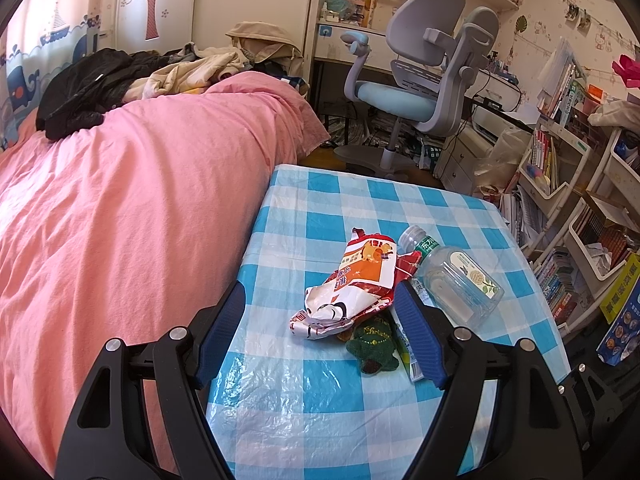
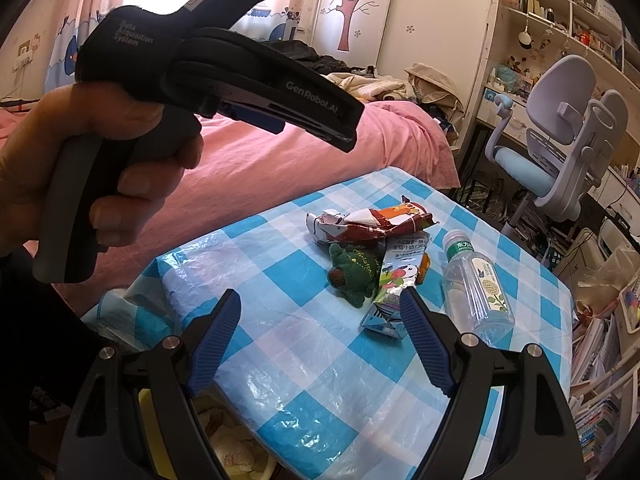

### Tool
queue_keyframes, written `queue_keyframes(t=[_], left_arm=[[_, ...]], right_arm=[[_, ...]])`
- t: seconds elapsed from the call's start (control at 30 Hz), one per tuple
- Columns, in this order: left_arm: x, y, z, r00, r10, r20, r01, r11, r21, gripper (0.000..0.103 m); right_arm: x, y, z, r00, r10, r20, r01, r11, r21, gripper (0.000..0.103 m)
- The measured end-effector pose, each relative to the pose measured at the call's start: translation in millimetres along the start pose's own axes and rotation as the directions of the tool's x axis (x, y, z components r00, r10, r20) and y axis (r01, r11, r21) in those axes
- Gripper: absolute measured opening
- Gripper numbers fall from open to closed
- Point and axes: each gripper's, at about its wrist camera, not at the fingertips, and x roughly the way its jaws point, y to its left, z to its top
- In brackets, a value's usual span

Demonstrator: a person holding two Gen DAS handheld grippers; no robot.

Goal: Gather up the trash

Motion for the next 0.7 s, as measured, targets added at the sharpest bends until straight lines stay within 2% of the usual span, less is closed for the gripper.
queue_keyframes(t=[0.7], left_arm=[[-0.5, 0.6, 0.2, 1.000, -0.001, 0.000, 0.001, 1.000, 0.000, 0.073]], right_arm=[[-0.9, 1.3, 1.0, 1.000, 0.002, -0.003, -0.002, 1.000, -0.005, 0.078]])
